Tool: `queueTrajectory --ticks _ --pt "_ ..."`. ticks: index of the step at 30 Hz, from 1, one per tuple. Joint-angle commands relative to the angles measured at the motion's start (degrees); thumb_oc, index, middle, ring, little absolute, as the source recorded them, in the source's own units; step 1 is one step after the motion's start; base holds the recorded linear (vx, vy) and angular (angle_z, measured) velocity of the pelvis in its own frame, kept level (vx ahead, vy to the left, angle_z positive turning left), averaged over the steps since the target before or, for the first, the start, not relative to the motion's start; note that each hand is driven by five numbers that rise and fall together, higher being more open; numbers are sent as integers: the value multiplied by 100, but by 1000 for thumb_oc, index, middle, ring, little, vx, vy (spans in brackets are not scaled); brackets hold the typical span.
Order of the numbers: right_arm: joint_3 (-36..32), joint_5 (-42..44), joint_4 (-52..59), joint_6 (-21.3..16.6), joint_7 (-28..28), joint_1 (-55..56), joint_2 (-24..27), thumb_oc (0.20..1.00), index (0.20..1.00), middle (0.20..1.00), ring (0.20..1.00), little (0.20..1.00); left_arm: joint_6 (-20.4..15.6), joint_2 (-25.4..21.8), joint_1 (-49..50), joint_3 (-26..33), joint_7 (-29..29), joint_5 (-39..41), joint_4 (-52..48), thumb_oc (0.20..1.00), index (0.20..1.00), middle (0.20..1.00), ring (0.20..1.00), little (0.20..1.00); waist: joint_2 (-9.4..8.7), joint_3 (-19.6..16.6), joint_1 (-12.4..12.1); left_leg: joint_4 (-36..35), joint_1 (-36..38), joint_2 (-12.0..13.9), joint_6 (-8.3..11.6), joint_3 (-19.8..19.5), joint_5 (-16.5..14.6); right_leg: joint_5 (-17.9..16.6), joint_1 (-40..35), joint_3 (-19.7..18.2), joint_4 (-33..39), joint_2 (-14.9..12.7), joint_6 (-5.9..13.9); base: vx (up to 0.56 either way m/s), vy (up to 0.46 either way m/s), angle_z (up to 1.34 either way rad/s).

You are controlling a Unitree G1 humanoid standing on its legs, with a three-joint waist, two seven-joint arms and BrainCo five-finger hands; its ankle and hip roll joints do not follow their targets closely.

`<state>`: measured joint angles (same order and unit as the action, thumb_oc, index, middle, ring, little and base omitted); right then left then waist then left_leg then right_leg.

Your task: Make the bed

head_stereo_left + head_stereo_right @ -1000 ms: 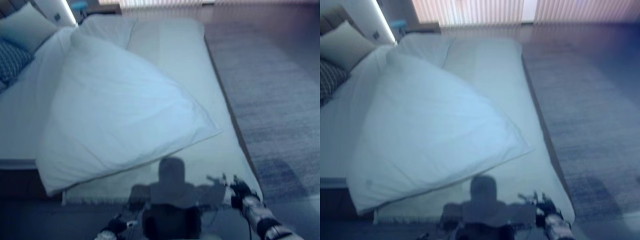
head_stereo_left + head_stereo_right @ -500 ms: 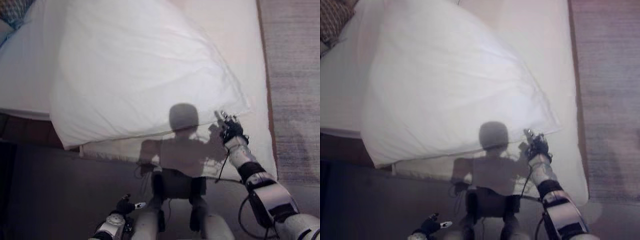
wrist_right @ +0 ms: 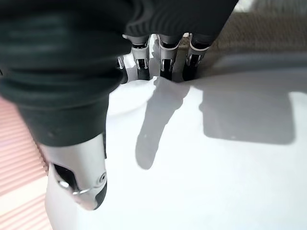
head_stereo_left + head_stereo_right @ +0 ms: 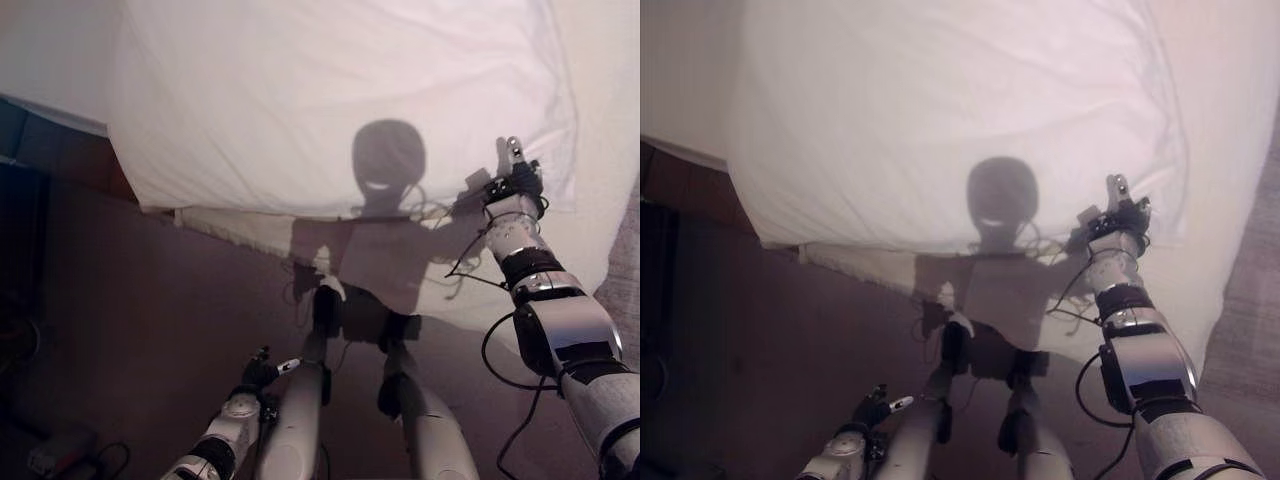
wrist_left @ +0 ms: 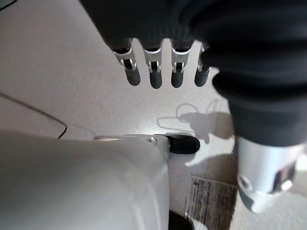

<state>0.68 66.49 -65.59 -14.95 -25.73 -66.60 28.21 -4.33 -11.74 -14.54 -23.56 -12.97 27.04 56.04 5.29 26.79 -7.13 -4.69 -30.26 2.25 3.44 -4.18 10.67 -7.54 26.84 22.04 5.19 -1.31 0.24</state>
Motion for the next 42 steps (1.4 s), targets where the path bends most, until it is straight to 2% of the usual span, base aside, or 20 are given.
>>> queueTrajectory --ticks 1,4,6,10,12,13,14,21,29,30,31,33,34,38,39,42 --pt "378 -63 -142 -108 -32 -685 526 1000 1000 1000 1000 1000 -9 4 40 -328 -161 112 53 1000 1000 1000 1000 1000 -326 152 -67 -31 16 -378 177 95 -140 7 -80 -431 -291 -234 676 0 -23 11" --pt "646 -256 -401 72 -17 -995 676 1000 1000 1000 1000 1000 -59 -30 18 -354 -214 192 -95 1000 1000 1000 1000 1000 -350 205 -111 -31 -121 -367 166 84 -114 -5 82 -437 -334 -219 674 -2 -2 8" --pt "1108 -724 -724 436 35 -1340 901 1000 1000 1000 1000 1000 -139 -95 11 -399 -269 325 -387 1000 1000 1000 1000 1000 -398 299 -173 -27 -290 -351 147 60 -56 -35 280 -445 -386 -207 665 0 0 0" --pt "1621 -1115 -1043 749 166 -1742 1097 1000 1000 1000 1000 1000 -231 -141 14 -491 -330 404 -764 1000 1000 1000 1000 1000 -394 300 -204 -15 -536 -349 132 3 -7 -34 555 -413 -476 -219 660 -2 -7 -3" --pt "1972 -1333 -1121 899 246 -1996 1192 849 849 849 849 849 -289 -158 35 -593 -351 481 -1033 1000 1000 1000 1000 1000 -397 300 -251 -18 -716 -347 129 -16 32 -53 735 -391 -479 -223 658 0 0 0" --pt "1981 -1331 -1128 900 249 -2009 1195 598 598 598 598 598 -286 -155 32 -591 -354 481 -1037 1000 1000 1000 1000 1000 -393 300 -249 -17 -723 -347 129 -17 34 -54 742 -391 -482 -223 658 0 0 0" --pt "2138 -1435 -1133 923 229 -2134 1208 200 200 200 200 200 -287 -161 58 -639 -380 498 -1152 1000 1000 1000 1000 1000 -379 300 -265 -19 -820 -358 140 -32 64 -57 836 -370 -478 -222 659 0 0 0" --pt "2262 -1364 -997 803 176 -2249 1043 200 200 200 200 200 -241 -134 -14 -755 -434 507 -1047 1000 1000 1000 1000 1000 -407 300 -217 -12 -836 -362 150 -24 94 -54 873 -372 -504 -239 658 0 0 0" --pt "2145 -764 127 296 189 -1929 816 200 200 200 200 200 -239 -89 -87 -574 -385 926 -918 1000 1000 1000 1000 1000 -482 300 39 2 -467 -378 195 166 24 -150 547 -528 -384 -284 671 -20 32 -1" --pt "2085 -703 373 160 125 -1862 761 200 200 200 200 200 -240 -104 -73 -577 -362 952 -993 1000 1000 1000 1000 1000 -492 300 79 9 -400 -379 195 213 7 -168 504 -574 -377 -282 674 -61 78 -6" --pt "1882 -729 1019 -157 12 -1708 626 200 200 200 200 200 -236 -138 -65 -624 -257 1026 -1266 1000 1000 1000 1000 1000 -513 300 198 120 -269 -386 178 313 -70 -215 396 -712 -369 -295 679 -81 107 -11" --pt "1780 -747 1306 -274 -29 -1572 535 200 200 200 200 200 -237 -165 -53 -661 -172 1118 -1433 1000 1000 1000 1000 1000 -540 300 220 197 -213 -385 160 390 -141 -240 332 -791 -349 -297 685 -67 82 -20" --pt "1716 -767 1678 -398 -3 -1470 343 200 200 200 200 200 -241 -210 -60 -764 34 1370 -1842 1000 1000 1000 1000 1000 -568 300 312 376 -154 -383 108 513 -248 -295 272 -924 -352 -286 698 -52 52 -30" --pt "1720 -703 1937 -417 65 -1334 22 200 200 200 200 200 -228 -239 -168 -822 283 1948 -2250 1000 1000 1000 1000 1000 -690 300 409 609 -1 -350 38 755 -404 -349 146 -1196 -350 -251 701 -97 65 -31" --pt "1792 -691 2209 -387 155 -1151 -130 200 200 200 200 200 -264 -184 -363 -961 381 2328 -2644 1000 1000 1000 1000 1000 -740 300 511 731 157 -351 6 857 -495 -335 27 -1308 -395 -248 687 -66 17 -50" --pt "1810 -732 2471 -339 165 -971 -236 200 200 200 200 200 -277 -160 -525 -1098 391 2606 -3010 1000 1000 1000 1000 1000 -773 300 606 874 300 -358 -25 931 -596 -320 -93 -1397 -451 -263 684 -96 34 -39"
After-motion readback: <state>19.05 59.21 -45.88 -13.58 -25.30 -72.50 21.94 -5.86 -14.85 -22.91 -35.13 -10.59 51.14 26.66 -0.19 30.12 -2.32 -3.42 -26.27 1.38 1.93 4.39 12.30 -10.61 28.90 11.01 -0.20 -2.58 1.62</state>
